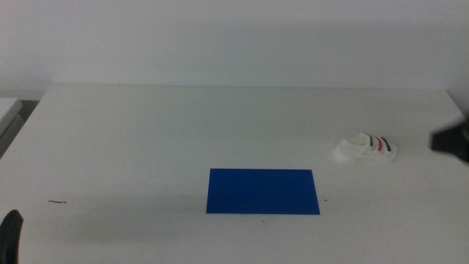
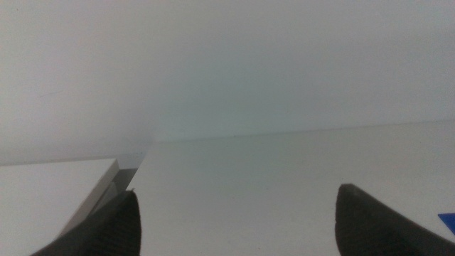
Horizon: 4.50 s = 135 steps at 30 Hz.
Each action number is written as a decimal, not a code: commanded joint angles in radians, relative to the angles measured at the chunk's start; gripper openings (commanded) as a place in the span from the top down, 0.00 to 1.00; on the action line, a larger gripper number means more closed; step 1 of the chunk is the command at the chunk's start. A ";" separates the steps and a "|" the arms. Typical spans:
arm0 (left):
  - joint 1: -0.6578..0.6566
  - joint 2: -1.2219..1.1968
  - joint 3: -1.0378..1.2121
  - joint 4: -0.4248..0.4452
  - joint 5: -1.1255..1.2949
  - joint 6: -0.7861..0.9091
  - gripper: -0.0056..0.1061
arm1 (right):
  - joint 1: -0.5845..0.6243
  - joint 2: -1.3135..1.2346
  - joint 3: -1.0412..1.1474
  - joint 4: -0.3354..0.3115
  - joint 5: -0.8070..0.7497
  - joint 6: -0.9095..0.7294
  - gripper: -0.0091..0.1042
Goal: Use one arm to grab the shoe from the table and place it on the mat.
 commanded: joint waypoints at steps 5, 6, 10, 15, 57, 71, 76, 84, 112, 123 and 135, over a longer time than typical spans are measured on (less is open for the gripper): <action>0.000 0.005 0.000 -0.004 -0.012 -0.003 0.11 | -0.009 0.400 -0.346 0.048 0.136 0.381 0.10; 0.000 0.005 0.000 -0.004 -0.012 -0.003 0.11 | -0.006 0.458 -0.384 0.033 0.160 0.492 0.10; 0.000 0.005 0.000 -0.004 -0.012 -0.003 0.11 | -0.006 0.644 -0.508 -0.047 0.195 0.776 0.10; 0.000 0.005 0.000 -0.004 -0.012 -0.003 0.11 | -0.006 0.782 -0.539 0.076 0.136 0.930 0.10; 0.000 0.005 0.000 -0.004 -0.012 -0.003 0.11 | 0.042 1.247 -0.858 -0.209 0.251 1.593 0.17; 0.000 0.005 0.000 -0.004 -0.012 -0.003 0.11 | 0.232 1.217 -1.042 -0.245 0.388 1.538 0.94; 0.000 0.005 0.000 -0.004 -0.012 -0.003 0.11 | 0.416 1.213 -1.059 -0.239 0.388 1.364 0.94; 0.000 0.005 0.000 -0.004 -0.012 -0.003 0.11 | 0.622 1.219 -1.059 -0.272 0.388 0.326 0.94; 0.000 0.005 0.000 -0.004 -0.012 -0.003 0.11 | 0.545 1.223 -0.964 -0.219 0.388 -0.897 0.94; 0.000 0.005 0.000 -0.004 -0.012 -0.003 0.11 | 0.501 1.224 -0.817 -0.197 0.312 -0.890 0.94; 0.000 0.005 0.000 -0.004 -0.012 -0.003 0.11 | 0.501 1.225 -0.817 -0.212 0.241 -0.888 0.21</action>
